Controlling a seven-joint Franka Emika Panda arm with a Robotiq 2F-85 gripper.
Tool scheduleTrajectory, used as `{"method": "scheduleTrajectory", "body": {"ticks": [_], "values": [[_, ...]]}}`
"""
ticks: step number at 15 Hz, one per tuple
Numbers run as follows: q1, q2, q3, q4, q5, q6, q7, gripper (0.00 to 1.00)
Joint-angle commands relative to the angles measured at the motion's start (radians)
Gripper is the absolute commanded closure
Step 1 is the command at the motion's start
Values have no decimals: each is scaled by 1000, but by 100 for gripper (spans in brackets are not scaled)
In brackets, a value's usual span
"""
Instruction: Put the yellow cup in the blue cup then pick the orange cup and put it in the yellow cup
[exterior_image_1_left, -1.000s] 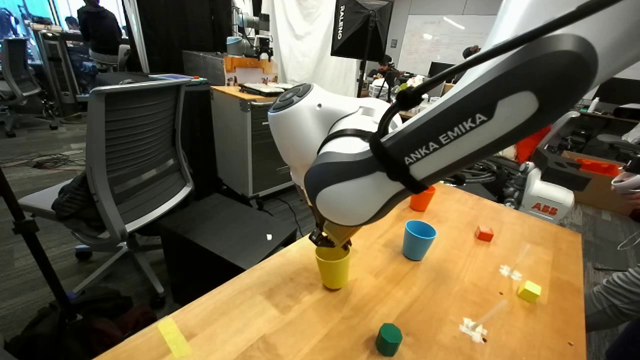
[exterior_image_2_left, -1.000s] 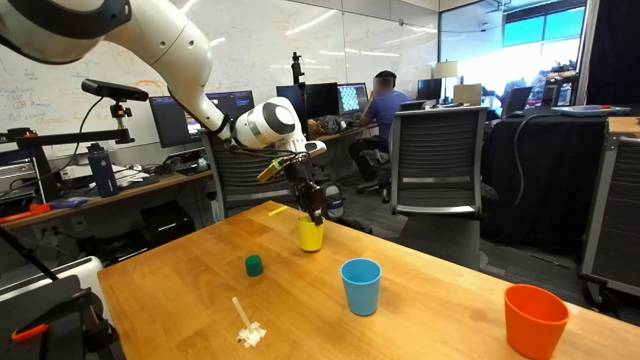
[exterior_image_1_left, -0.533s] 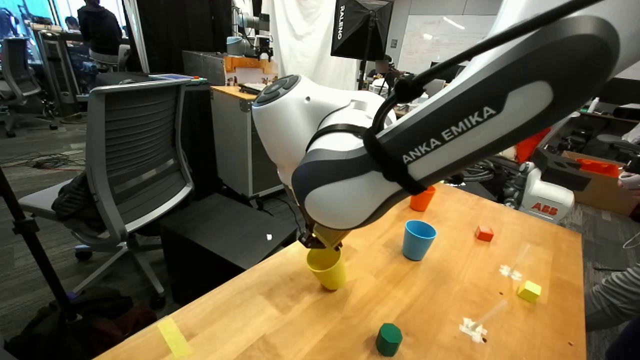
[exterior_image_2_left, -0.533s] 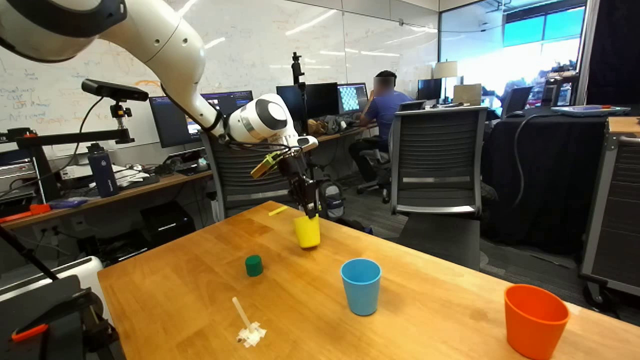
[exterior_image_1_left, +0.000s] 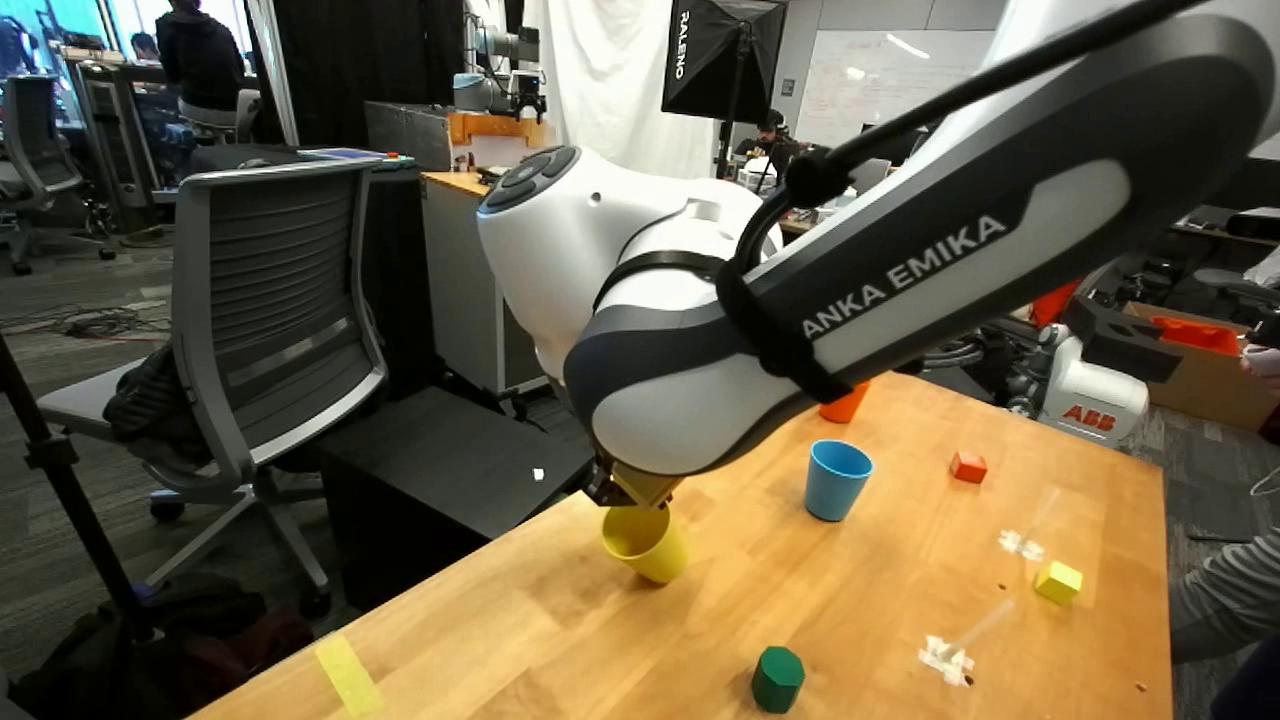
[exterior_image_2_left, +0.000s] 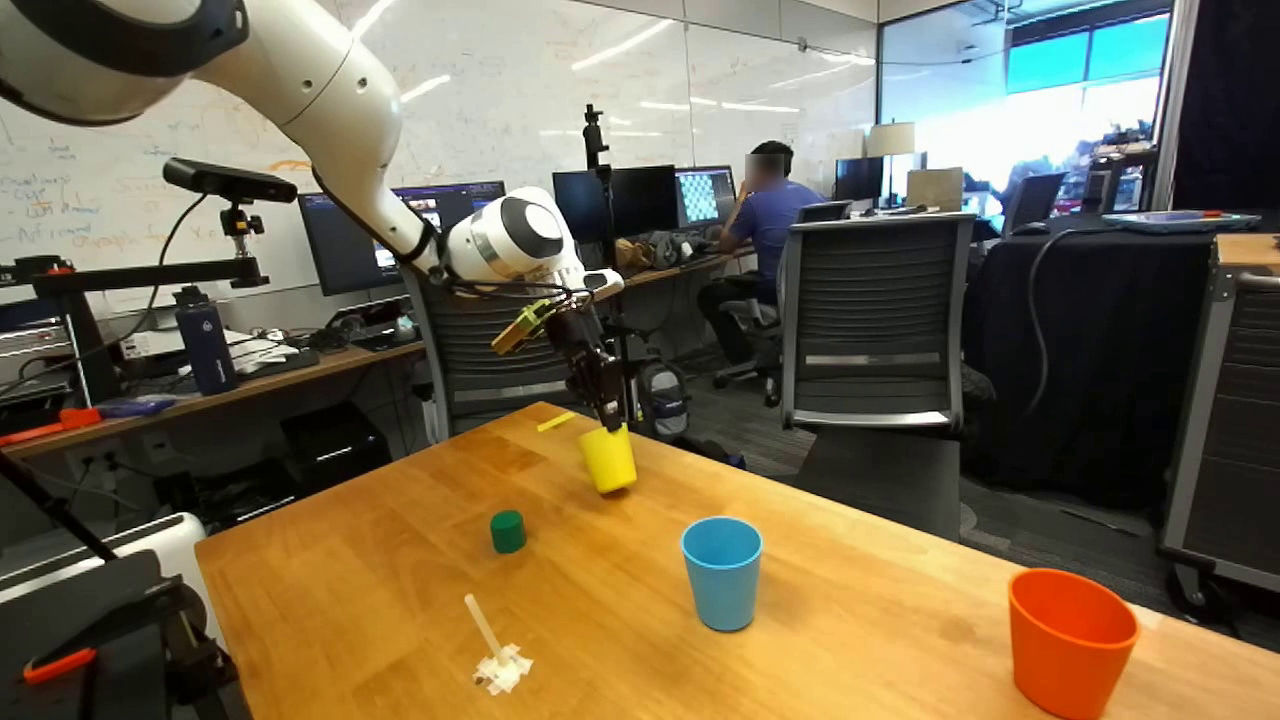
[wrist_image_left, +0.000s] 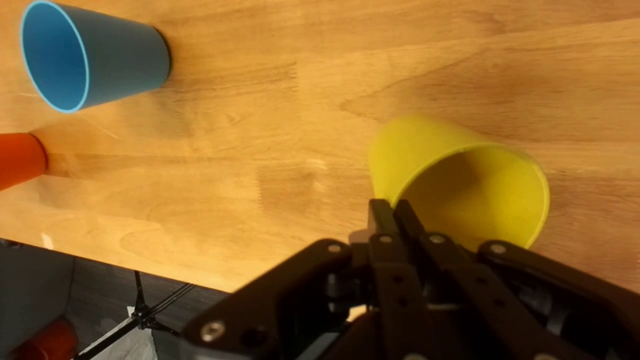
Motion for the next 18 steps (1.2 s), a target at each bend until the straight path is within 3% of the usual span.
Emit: {"method": "scheduleTrajectory", "body": {"ticks": [1, 12, 18], "values": [[16, -7, -7, -5, 2, -10, -10, 98], [31, -77, -12, -68, -5, 0, 5, 99], [19, -189, -18, -171, -13, 26, 22, 99]]}}
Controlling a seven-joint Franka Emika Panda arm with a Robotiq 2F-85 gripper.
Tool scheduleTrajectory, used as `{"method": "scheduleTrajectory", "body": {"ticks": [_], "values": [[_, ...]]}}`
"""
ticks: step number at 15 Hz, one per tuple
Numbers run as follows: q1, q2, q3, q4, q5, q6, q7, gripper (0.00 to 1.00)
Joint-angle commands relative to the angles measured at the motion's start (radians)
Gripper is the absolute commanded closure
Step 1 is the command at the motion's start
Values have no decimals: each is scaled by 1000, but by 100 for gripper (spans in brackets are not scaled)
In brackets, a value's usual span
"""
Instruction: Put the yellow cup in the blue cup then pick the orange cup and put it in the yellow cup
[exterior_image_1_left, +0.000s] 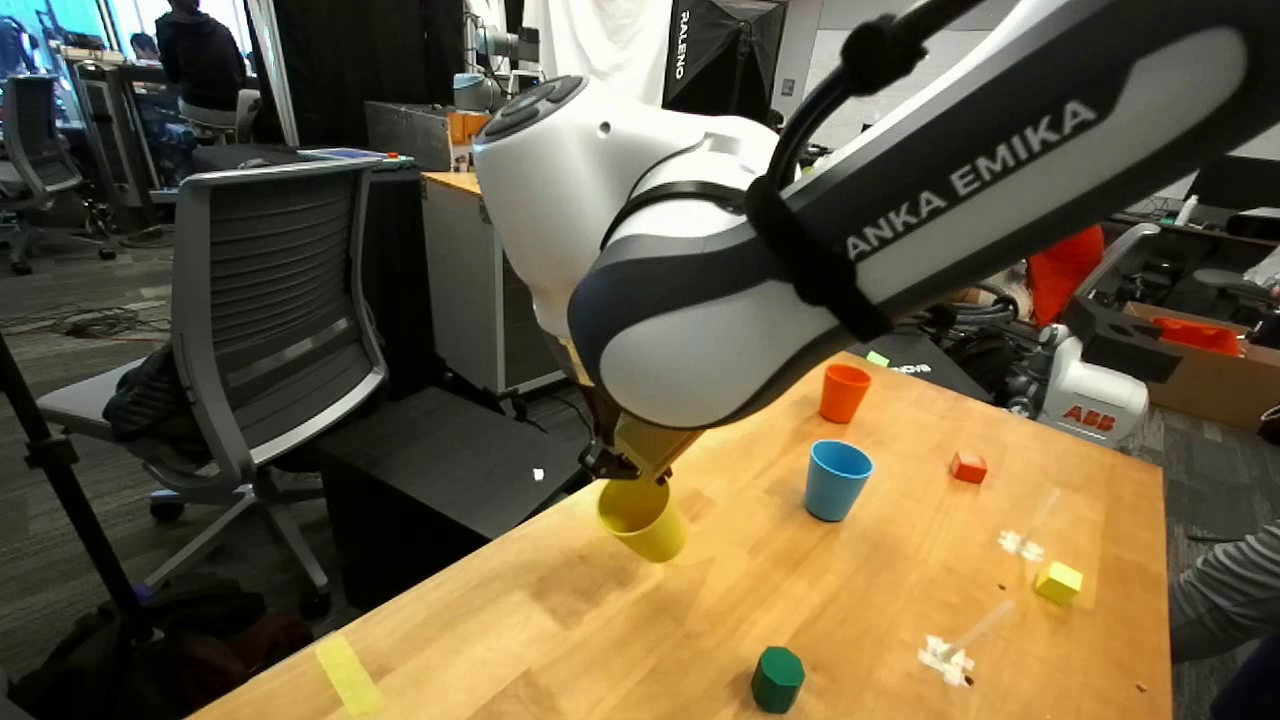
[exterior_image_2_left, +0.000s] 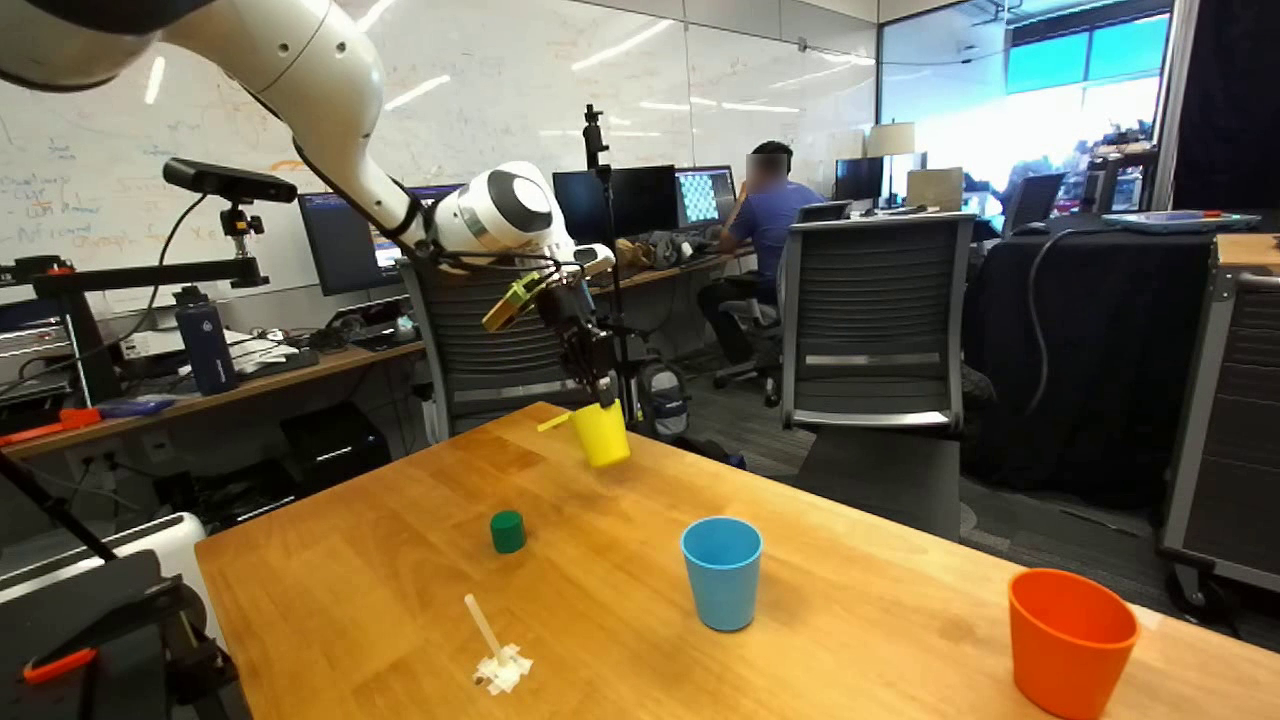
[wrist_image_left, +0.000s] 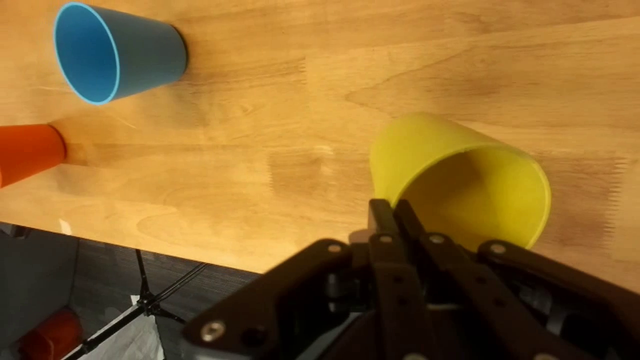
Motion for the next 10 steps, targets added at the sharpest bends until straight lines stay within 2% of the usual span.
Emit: {"method": "scheduleTrajectory", "body": {"ticks": [1, 10], "values": [[-1, -130, -16, -139, -15, 30, 25, 99], [-74, -348, -44, -395, -67, 82, 98, 99]]}}
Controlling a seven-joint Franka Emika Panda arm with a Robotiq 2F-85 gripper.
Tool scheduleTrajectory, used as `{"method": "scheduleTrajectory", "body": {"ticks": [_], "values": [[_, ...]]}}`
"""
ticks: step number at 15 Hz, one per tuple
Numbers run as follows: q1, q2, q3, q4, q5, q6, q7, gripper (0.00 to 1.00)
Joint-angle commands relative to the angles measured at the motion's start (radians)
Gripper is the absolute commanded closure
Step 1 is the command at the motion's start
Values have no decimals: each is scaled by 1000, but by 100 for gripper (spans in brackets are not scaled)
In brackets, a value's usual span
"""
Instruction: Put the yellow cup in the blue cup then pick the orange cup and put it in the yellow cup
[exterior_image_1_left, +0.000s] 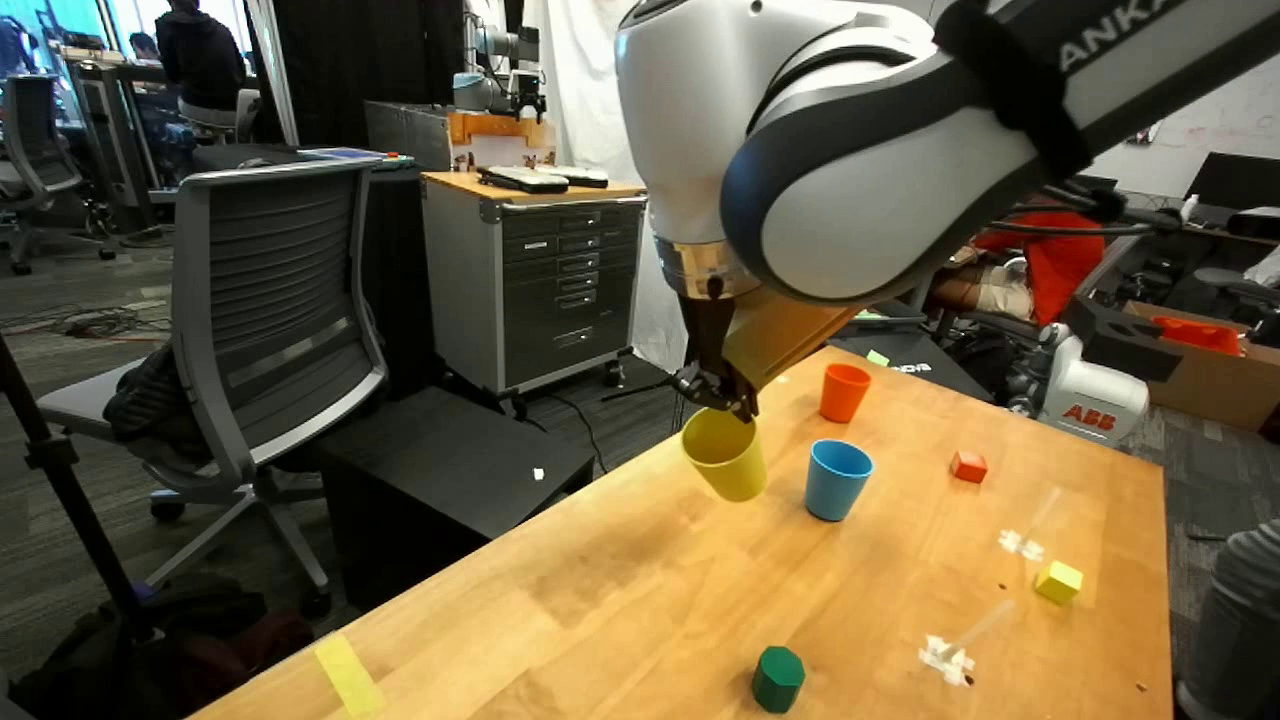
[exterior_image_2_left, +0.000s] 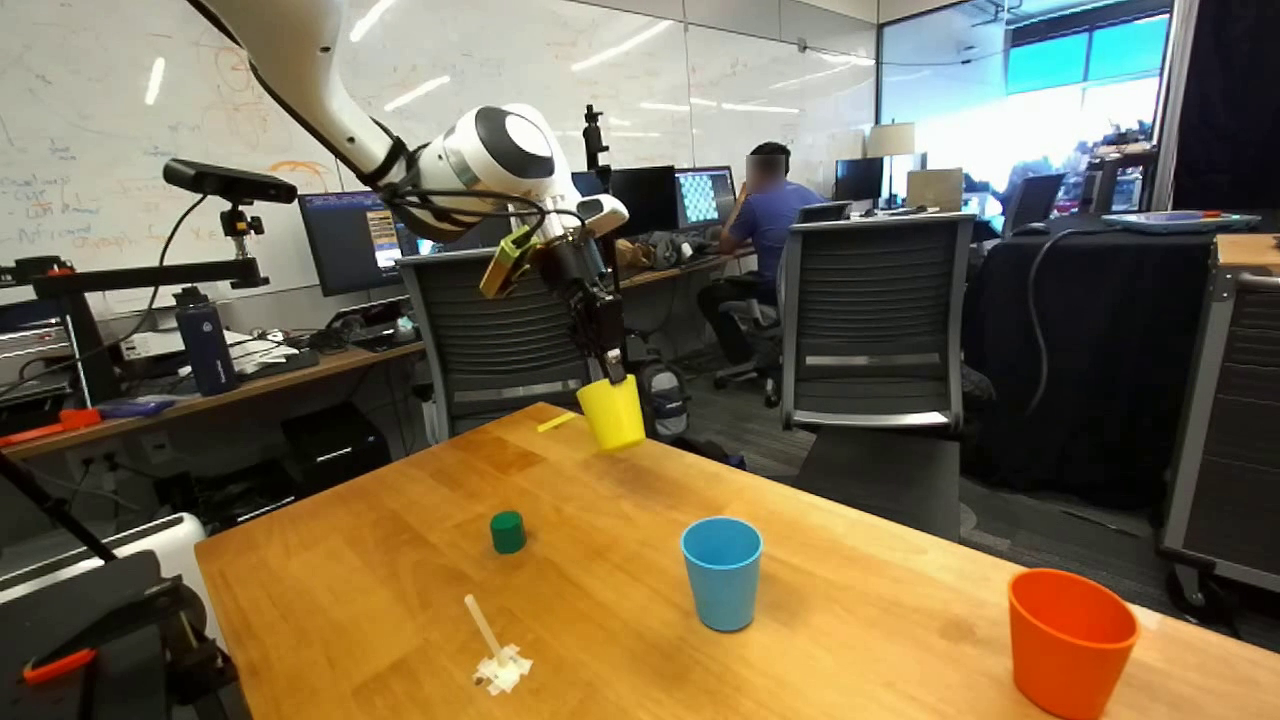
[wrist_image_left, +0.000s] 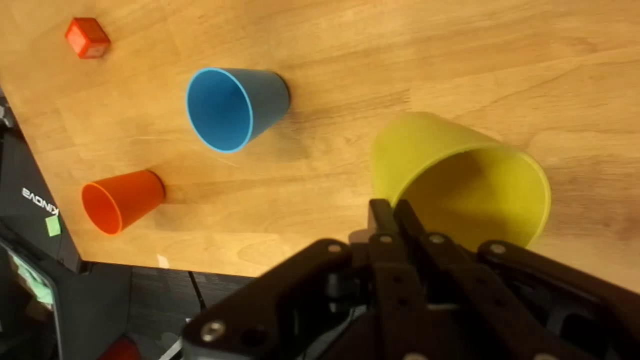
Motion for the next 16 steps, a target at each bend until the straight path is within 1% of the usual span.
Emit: {"method": "scheduleTrajectory", "body": {"ticks": [1, 9, 13, 16], "values": [[-36, -119, -7, -151, -36, 55, 46, 99], [-135, -246, -8, -290, -80, 94, 15, 99], [-184, -283, -8, -321, -93, 104, -2, 99], [-218, -277, -8, -316, -86, 106, -21, 99]]}}
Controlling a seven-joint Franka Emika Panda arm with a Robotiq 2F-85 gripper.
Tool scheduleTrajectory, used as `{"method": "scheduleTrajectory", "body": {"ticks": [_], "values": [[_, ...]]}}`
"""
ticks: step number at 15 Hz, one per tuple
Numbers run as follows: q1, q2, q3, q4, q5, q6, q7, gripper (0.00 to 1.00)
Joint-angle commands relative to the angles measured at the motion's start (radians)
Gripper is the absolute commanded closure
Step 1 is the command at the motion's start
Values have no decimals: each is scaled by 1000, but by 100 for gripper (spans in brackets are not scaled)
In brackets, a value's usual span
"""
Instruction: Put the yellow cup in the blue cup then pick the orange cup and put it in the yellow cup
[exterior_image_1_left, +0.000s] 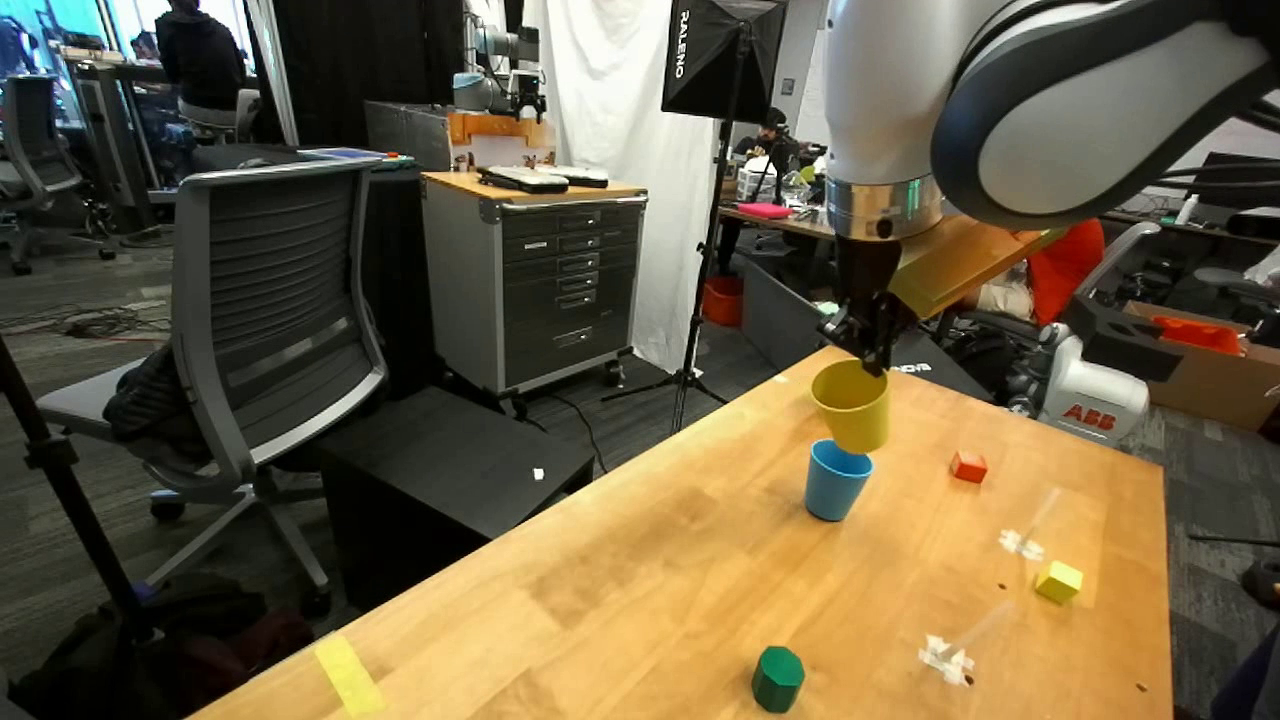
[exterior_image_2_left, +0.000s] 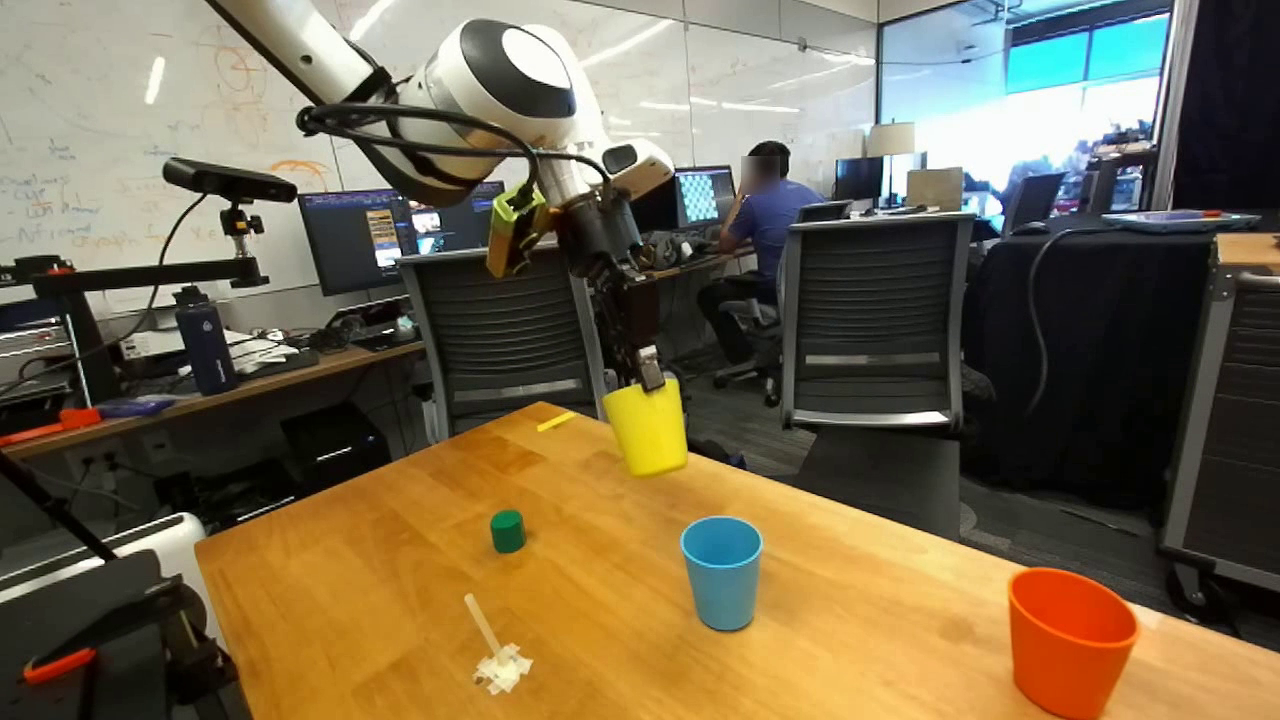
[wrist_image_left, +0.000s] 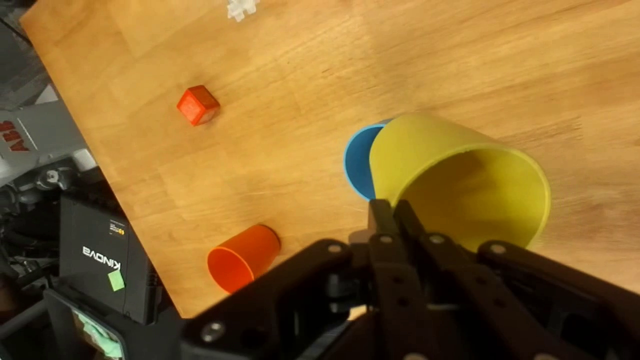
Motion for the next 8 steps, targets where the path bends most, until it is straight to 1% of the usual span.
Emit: {"method": "scheduleTrajectory", "body": {"ticks": [1, 8], "values": [[-38, -24, 0, -24, -12, 25, -32, 99], [-80, 22, -10, 27, -12, 11, -54, 98]]}}
